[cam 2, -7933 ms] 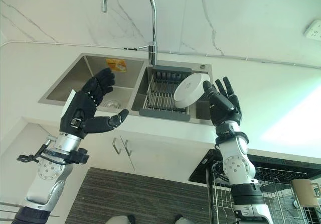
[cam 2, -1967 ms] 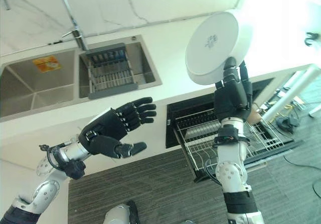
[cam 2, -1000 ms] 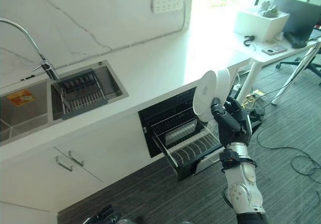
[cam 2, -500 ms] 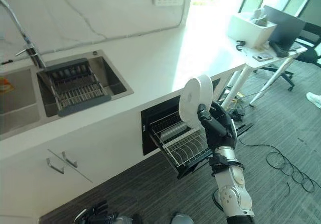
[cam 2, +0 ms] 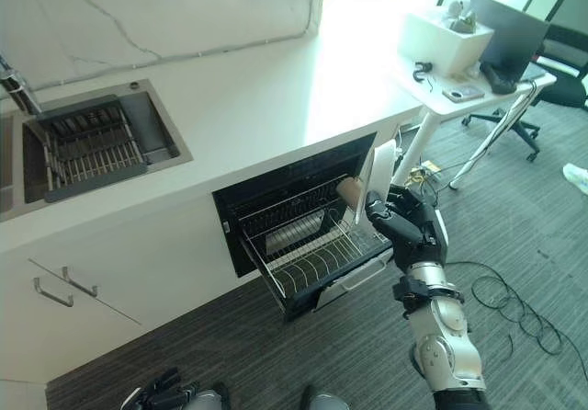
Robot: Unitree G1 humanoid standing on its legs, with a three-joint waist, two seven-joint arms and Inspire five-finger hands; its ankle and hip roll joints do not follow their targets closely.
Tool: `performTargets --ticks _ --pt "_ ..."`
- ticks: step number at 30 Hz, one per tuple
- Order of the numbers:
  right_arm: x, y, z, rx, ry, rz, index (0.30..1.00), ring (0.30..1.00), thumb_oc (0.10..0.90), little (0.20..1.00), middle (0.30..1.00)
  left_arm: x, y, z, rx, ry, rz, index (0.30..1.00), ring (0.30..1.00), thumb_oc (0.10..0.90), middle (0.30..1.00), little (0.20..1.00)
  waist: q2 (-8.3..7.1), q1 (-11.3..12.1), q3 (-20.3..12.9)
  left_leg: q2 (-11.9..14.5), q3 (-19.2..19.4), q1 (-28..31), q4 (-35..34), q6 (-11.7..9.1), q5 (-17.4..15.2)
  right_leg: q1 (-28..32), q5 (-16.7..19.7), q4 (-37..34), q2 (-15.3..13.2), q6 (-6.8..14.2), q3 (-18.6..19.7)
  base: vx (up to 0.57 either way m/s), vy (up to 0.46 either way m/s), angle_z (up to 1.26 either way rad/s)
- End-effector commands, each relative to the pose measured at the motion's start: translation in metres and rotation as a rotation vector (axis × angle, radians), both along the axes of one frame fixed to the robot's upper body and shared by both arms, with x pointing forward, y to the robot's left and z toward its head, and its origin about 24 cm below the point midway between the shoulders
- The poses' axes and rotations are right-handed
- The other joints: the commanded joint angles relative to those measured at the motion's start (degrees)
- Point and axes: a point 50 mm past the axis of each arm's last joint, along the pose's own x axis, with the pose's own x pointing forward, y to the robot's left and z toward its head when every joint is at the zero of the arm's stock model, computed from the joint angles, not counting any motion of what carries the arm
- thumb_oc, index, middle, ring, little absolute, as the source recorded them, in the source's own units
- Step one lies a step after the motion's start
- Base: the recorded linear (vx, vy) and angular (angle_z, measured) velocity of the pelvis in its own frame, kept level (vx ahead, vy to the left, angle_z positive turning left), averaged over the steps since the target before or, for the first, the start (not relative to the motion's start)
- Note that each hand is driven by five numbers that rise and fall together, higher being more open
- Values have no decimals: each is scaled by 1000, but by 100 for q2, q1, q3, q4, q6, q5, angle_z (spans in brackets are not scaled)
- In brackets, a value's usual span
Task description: Place the dishes in the dishwasher.
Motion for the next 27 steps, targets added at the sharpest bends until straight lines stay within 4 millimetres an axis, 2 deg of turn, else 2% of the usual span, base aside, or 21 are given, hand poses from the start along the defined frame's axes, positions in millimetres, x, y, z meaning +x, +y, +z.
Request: performTargets --ticks 1,5,6,7,15,21,27 --pt "12 -5 62 -63 -303 -37 300 300 400 300 300 -42 -14 -11 -25 145 -97 900 900 800 900 900 -76 84 -111 150 -107 269 111 -118 -579 267 -302 -164 -347 494 -23 20 -106 19" --pt "18 -7 43 -234 -192 -55 300 300 400 300 300 -39 -15 -10 -46 140 -95 900 900 800 900 900 11 104 -89 165 -169 252 111 -172 -530 292 -309 -164 -369 477 -93 17 -4 15" --pt "23 -6 32 -297 -135 -38 300 300 400 300 300 -34 -15 -10 -51 125 -78 900 900 800 900 900 46 163 -86 137 -235 261 111 -181 -538 340 -328 -164 -396 474 -130 54 19 4" --pt "26 -4 29 -309 -125 -25 300 300 400 300 300 -30 -16 -9 -43 118 -97 900 900 800 900 900 55 198 -97 127 -261 261 111 -188 -540 355 -329 -164 -415 478 -156 62 16 0" --pt "48 7 32 -400 -115 -39 300 300 400 300 300 -24 -18 -9 -24 119 -170 900 900 800 900 900 104 413 -117 30 -420 283 111 -185 -593 434 -343 -164 -515 513 -248 58 42 19" --pt "58 2 31 -457 -73 -100 300 300 400 300 300 -29 -15 -9 -11 137 -172 900 900 800 900 900 111 549 -83 -32 -507 288 111 -169 -607 489 -340 -164 -558 523 -304 48 54 11" --pt "70 -13 25 -527 34 -162 300 300 400 300 300 -25 -9 -7 -7 138 -194 900 900 800 900 900 100 742 -33 -94 -613 262 111 -165 -603 542 -330 -164 -608 536 -413 45 29 12"
